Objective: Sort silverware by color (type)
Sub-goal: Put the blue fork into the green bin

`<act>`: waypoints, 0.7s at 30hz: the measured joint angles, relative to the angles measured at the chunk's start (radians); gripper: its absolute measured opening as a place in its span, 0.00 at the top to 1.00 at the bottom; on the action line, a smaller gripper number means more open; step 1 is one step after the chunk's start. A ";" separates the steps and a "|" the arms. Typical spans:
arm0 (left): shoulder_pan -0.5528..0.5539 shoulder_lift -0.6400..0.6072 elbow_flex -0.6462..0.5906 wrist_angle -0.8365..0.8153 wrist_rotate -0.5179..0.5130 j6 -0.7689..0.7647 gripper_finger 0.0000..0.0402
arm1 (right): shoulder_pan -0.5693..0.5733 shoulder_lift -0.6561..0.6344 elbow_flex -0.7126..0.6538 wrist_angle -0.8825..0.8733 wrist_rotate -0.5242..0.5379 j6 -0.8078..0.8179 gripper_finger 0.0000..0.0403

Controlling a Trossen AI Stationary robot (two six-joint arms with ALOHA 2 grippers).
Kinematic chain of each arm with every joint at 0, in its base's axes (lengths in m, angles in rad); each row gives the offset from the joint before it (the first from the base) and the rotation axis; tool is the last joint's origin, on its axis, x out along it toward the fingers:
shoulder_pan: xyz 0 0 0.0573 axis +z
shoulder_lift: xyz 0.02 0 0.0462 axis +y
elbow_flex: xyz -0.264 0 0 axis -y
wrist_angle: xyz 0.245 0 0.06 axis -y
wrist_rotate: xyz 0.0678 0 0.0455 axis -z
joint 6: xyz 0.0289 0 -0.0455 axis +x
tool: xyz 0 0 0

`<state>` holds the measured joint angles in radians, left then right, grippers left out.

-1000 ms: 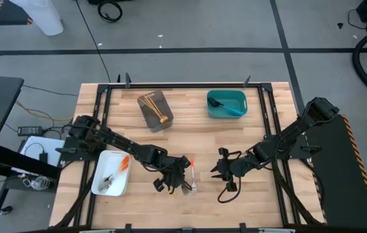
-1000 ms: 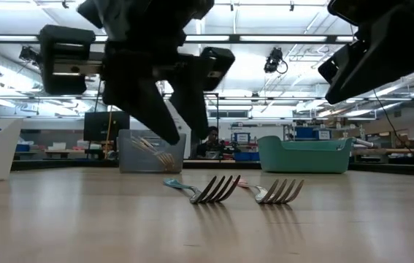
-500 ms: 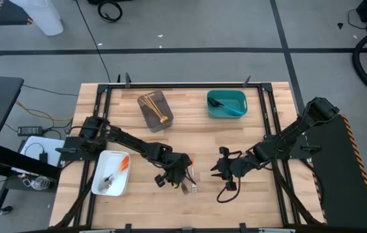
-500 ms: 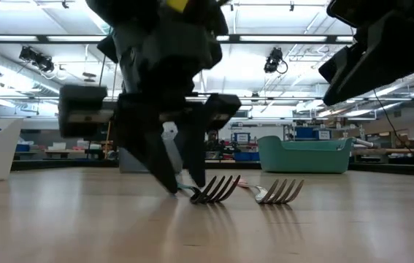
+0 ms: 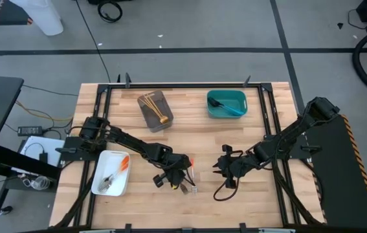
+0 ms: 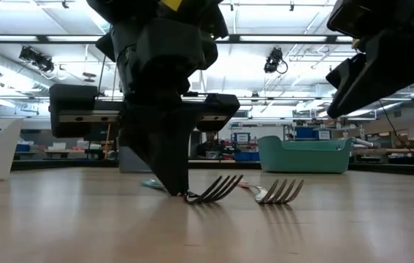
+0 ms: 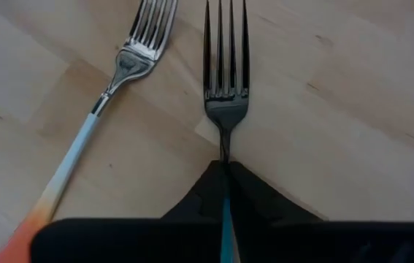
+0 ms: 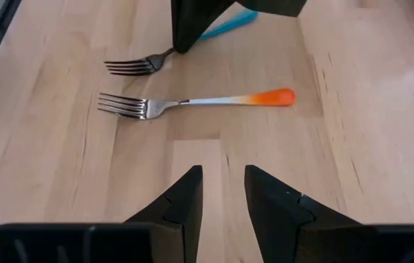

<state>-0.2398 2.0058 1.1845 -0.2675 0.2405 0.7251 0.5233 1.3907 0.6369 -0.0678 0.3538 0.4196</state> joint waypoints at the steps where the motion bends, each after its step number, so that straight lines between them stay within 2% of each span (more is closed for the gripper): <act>1: 0.000 0.001 0.001 -0.011 0.000 0.016 0.97 | -0.002 -0.003 0.000 0.000 0.001 0.002 0.72; 7: -0.010 -0.012 -0.001 -0.020 -0.016 0.021 0.98 | -0.003 -0.007 0.000 -0.001 0.005 0.008 0.72; 15: -0.040 -0.072 -0.008 -0.069 -0.112 0.021 0.98 | -0.003 -0.026 0.000 -0.015 0.023 0.023 0.72; 21: -0.054 -0.088 -0.007 -0.054 -0.217 0.021 0.98 | -0.004 -0.037 0.000 -0.018 0.114 0.030 0.72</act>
<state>-0.2938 1.9178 1.1778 -0.3211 0.0240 0.7465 0.5194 1.3537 0.6369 -0.0860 0.4683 0.4500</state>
